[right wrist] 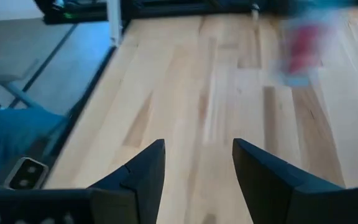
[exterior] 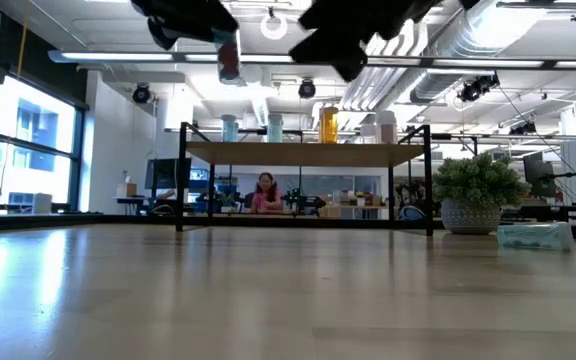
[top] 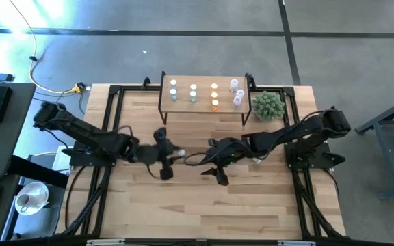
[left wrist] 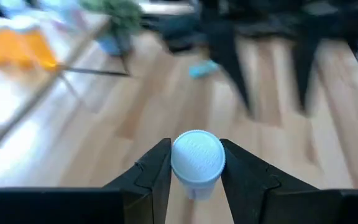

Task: Pick and place medicine bottles onto shelf by color
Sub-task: Put the blue pill bottle on the shelf aligned with the other blue pill bottles

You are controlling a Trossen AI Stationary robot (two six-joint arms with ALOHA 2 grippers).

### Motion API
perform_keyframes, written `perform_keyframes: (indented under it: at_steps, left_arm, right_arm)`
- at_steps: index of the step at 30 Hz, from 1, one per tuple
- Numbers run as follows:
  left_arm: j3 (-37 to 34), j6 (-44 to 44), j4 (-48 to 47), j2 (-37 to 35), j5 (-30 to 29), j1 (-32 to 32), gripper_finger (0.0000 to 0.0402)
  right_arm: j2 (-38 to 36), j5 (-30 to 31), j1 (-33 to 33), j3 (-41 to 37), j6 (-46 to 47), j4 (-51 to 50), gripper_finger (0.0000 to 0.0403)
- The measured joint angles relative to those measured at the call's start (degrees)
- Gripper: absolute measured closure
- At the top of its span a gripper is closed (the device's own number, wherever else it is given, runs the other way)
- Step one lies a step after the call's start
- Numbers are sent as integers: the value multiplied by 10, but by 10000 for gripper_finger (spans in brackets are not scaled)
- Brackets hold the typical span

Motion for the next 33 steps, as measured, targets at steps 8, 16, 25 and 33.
perform_keyframes:
  at_steps: [8,16,25,33]
  left_arm:
    - [0,4,-47,-75,0,111,289]
    - [0,15,-50,-83,29,244,289]
    - [0,15,-47,-77,99,359,289]
    - [44,14,-87,-78,134,413,289]
  right_arm:
    - [-42,35,49,0,-34,-22,224]
    - [-47,73,78,0,-35,-27,224]
    - [-47,75,73,0,-35,-28,224]
    - [-47,86,72,0,-35,-28,224]
